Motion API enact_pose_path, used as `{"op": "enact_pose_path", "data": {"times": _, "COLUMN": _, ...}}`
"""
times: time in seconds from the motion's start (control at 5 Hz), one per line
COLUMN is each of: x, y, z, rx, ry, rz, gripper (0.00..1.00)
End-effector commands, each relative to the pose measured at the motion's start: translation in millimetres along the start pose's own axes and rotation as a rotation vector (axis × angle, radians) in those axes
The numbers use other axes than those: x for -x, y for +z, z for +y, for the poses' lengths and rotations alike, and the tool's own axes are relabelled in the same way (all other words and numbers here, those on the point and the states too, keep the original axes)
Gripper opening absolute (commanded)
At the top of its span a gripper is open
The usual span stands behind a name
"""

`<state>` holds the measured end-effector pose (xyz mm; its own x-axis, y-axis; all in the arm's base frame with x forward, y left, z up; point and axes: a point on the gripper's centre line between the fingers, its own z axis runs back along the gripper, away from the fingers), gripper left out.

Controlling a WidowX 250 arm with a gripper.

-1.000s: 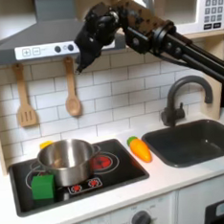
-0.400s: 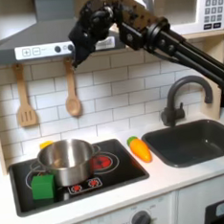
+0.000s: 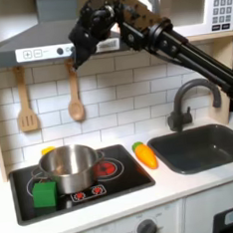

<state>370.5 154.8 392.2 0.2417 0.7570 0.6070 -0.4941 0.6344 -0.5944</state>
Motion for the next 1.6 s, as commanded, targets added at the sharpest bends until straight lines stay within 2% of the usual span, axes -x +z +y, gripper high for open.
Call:
{"op": "enact_pose_path", "data": {"times": 0.0, "x": 1.6, "y": -12.2, "z": -4.0, "rx": 0.004, "ry": 0.009, "rz": 0.017, "gripper": 0.0}}
{"op": "enact_pose_path", "data": {"times": 0.4, "x": 8.3, "y": -18.0, "z": -15.7, "rx": 0.027, "ry": 0.003, "rz": 0.025, "gripper": 0.0}}
{"op": "enact_pose_path", "data": {"times": 0.8, "x": 4.6, "y": -19.6, "z": -21.0, "rx": 0.041, "ry": 0.01, "rz": 0.01, "gripper": 0.0}}
{"op": "enact_pose_path", "data": {"times": 1.4, "x": 3.8, "y": -18.3, "z": -20.9, "rx": 0.037, "ry": 0.007, "rz": 0.01, "gripper": 0.0}}
